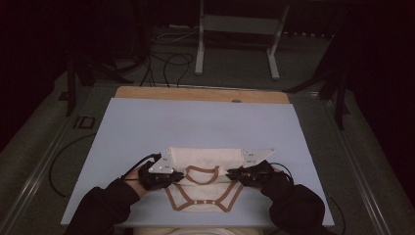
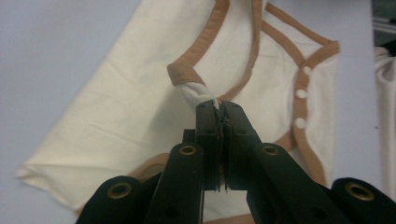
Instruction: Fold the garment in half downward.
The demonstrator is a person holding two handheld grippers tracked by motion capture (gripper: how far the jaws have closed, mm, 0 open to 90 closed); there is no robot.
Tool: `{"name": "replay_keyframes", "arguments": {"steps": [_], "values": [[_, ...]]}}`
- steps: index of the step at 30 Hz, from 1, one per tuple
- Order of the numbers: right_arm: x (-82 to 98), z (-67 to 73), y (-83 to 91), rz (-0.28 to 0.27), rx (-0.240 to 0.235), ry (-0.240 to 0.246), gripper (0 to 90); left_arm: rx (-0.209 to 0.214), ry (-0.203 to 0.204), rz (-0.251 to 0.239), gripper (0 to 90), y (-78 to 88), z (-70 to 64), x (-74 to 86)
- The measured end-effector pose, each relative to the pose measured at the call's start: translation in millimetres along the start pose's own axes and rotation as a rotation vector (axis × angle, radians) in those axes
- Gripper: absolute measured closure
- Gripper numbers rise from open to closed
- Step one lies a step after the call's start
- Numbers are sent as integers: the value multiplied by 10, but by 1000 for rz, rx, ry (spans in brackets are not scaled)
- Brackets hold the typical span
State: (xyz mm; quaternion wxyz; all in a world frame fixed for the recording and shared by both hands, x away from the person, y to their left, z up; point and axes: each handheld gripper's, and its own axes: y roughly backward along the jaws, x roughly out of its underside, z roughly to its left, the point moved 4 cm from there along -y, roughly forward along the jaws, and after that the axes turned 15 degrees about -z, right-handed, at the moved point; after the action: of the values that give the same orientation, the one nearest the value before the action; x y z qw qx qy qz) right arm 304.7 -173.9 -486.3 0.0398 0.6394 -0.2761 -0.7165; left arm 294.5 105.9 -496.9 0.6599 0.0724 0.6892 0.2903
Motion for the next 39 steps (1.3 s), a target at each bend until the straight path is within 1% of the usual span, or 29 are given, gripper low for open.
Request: {"name": "replay_keyframes", "arguments": {"steps": [3,4,5,7,9,10,11,13,15,16,17,19,20,21,22,24,25,26,27,28,30,31,32,33,34,35,36,37,39], "values": [[78,11,-14,14,-5,-23,817,9,8,7,868,-18,-21,43],[115,4,-28,17,-2,-37,816,8,32,12,868,-42,-18,84],[135,-1,-34,24,0,-48,816,8,40,16,868,-58,-15,108],[186,-11,-52,38,5,-49,816,10,45,17,868,-69,-19,121],[216,-1,-68,38,1,-61,816,19,51,27,865,-99,-31,153],[238,-1,-75,47,-3,-60,815,30,65,35,865,-121,-42,186],[238,-1,-75,47,-3,-60,815,30,65,35,865,-121,-42,186],[281,11,-88,60,-7,-76,811,52,78,50,863,-148,-63,246],[306,11,-93,70,-12,-82,808,46,78,54,860,-156,-62,262],[350,-8,-109,76,-11,-99,803,36,104,56,853,-168,-43,305],[350,-8,-109,76,-11,-99,803,36,104,56,848,-168,-43,305],[393,-34,-125,91,-12,-98,803,30,119,60,826,-172,-13,337],[421,-48,-144,96,-13,-115,802,17,132,58,806,-171,6,352],[429,-57,-148,101,-12,-111,799,12,132,57,789,-165,14,352],[434,-61,-156,101,-14,-122,782,9,135,53,748,-162,19,348],[417,-70,-154,110,-13,-126,709,12,151,38,628,-140,41,318],[403,-82,-147,113,-12,-120,698,7,165,34,574,-123,67,293],[363,-95,-131,102,-3,-127,677,7,178,31,501,-114,78,276],[334,-108,-123,93,0,-131,651,7,178,31,455,-114,78,276],[282,-127,-112,87,-1,-124,624,3,179,26,422,-91,106,225],[188,-141,-112,84,6,-105,603,16,185,25,394,-90,131,174],[188,-141,-112,84,6,-105,603,16,185,25,395,-90,131,174],[93,-174,-145,79,9,-104,584,29,183,26,393,-102,150,137],[93,-174,-145,79,9,-104,584,27,178,26,393,-113,153,122],[39,-194,-189,79,3,-96,586,42,169,34,395,-146,163,92],[39,-194,-189,79,3,-96,586,42,169,34,395,-146,163,92],[14,-205,-257,90,-16,-84,587,27,160,49,401,-202,176,82],[17,-218,-295,101,-27,-75,586,28,160,57,413,-227,185,87],[33,-230,-357,116,-41,-84,569,46,176,62,445,-276,191,103]]}}
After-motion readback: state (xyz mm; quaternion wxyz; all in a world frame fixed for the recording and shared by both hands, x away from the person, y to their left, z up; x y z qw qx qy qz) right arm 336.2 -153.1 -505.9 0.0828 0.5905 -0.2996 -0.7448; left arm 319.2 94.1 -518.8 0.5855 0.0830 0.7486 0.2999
